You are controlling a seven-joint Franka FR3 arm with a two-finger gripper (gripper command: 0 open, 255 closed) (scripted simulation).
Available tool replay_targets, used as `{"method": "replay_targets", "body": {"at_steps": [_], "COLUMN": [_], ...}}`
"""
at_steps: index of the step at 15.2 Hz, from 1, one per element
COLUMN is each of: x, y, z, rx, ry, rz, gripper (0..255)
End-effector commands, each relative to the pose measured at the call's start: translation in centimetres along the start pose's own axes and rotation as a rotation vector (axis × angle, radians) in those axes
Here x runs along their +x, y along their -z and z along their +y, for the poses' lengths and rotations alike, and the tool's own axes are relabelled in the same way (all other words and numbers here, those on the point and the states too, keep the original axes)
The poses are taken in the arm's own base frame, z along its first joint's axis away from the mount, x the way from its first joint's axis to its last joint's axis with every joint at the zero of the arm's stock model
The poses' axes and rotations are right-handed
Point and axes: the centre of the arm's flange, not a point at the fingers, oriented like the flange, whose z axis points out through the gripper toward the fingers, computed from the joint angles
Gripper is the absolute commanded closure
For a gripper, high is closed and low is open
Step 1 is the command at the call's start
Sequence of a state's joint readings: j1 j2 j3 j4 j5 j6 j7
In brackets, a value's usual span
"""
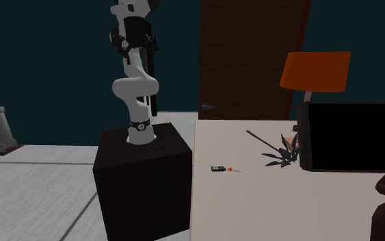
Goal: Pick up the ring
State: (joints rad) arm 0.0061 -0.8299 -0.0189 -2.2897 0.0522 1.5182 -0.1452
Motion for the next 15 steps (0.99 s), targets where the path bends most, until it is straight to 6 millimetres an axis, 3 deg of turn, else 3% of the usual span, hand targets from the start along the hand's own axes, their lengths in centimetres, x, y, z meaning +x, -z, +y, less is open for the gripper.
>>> {"method": "replay_targets", "body": {"at_steps": [1,15], "x": [0.0,10.4], "y": [0.0,-14.2], "z": [0.0,-6.9], "rx": [0.0,-0.016], "ry": [0.0,0.273], "rz": [0.0,-0.044], "gripper": [0,0]}}
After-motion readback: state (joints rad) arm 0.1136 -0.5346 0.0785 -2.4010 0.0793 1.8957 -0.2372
